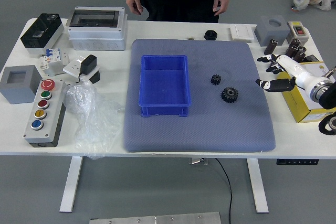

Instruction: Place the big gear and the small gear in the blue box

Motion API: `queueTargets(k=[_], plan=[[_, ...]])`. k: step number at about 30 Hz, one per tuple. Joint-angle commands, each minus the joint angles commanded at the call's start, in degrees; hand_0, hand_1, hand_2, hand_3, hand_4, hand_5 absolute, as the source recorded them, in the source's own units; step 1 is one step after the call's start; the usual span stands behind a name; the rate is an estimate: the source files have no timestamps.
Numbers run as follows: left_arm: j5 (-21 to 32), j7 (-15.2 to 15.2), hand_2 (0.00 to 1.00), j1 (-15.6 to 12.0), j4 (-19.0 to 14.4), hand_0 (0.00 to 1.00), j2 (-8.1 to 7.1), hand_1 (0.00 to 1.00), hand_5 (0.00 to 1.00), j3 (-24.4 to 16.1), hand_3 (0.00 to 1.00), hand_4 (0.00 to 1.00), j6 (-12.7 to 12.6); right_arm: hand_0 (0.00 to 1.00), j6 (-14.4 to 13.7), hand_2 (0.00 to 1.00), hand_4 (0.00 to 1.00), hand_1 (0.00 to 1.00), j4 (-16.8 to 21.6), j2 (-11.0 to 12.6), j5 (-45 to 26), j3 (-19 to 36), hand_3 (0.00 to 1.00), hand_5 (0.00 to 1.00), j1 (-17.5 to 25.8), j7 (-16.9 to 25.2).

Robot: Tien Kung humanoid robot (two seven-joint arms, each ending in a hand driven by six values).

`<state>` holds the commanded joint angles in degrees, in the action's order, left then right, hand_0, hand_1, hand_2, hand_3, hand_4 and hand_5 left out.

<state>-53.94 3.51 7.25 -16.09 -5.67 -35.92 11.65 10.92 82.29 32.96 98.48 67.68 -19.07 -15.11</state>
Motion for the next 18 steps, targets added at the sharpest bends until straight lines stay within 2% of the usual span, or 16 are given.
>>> queueTargets(k=[11,18], plan=[[0.2,0.0,0.849,0.0,0.0,0.863,0.07,0.843,0.686,0.3,0.869,0.758,0.0,0.765,0.6,0.900,0.711,0.775,-0.9,0.1,10.5,-7.1,0.847,0.134,-3.6,-1.7],[0.3,0.1,0.848,0.2,0.0,0.863,0.15,0.843,0.687,0.5,0.868,0.759,0.0,0.755,0.1,0.874,0.717,0.756,-2.5,-1.1,16.2,-12.4,0.832,0.132,-6.5,-2.2]])
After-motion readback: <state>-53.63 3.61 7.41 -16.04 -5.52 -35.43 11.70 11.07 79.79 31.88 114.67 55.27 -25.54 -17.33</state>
